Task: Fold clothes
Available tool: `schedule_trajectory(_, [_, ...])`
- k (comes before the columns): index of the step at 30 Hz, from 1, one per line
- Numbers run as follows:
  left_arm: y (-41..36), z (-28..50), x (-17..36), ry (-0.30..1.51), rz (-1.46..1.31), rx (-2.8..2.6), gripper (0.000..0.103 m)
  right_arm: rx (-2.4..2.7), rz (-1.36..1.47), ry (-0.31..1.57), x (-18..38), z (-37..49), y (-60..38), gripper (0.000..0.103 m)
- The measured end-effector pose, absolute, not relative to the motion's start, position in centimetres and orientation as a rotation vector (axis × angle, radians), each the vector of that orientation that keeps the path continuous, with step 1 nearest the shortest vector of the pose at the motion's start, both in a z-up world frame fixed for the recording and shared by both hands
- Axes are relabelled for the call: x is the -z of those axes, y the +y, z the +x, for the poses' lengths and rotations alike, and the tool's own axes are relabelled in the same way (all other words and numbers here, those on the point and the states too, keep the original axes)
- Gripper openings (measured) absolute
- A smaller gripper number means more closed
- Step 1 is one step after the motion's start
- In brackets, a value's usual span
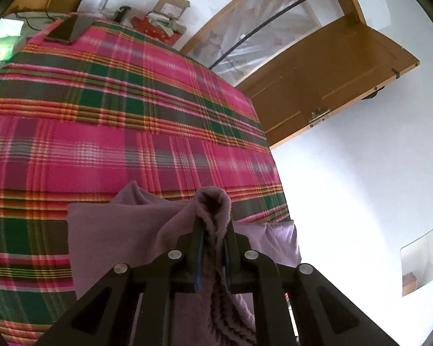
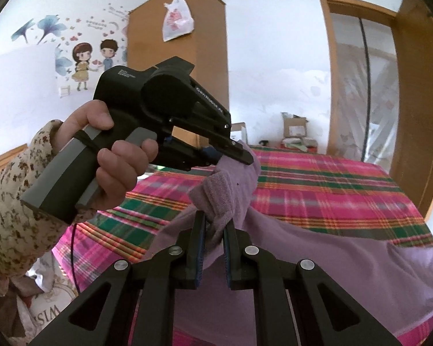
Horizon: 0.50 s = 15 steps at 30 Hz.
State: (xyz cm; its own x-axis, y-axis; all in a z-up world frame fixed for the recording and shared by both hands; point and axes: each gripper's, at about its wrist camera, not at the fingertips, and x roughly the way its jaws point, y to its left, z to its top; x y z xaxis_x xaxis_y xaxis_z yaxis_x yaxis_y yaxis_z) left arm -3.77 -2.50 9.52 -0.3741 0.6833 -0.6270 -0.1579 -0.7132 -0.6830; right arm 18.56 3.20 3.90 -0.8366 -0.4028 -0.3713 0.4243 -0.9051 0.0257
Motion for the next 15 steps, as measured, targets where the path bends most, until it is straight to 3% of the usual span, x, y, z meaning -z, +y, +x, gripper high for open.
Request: schedule_trajectory(15, [0.5, -5.1, -6.3, -0.627, -1.429, -2.079, 0.012, 2.683, 0.673, 0.077, -1.0, 17.8, 4.6, 0.012])
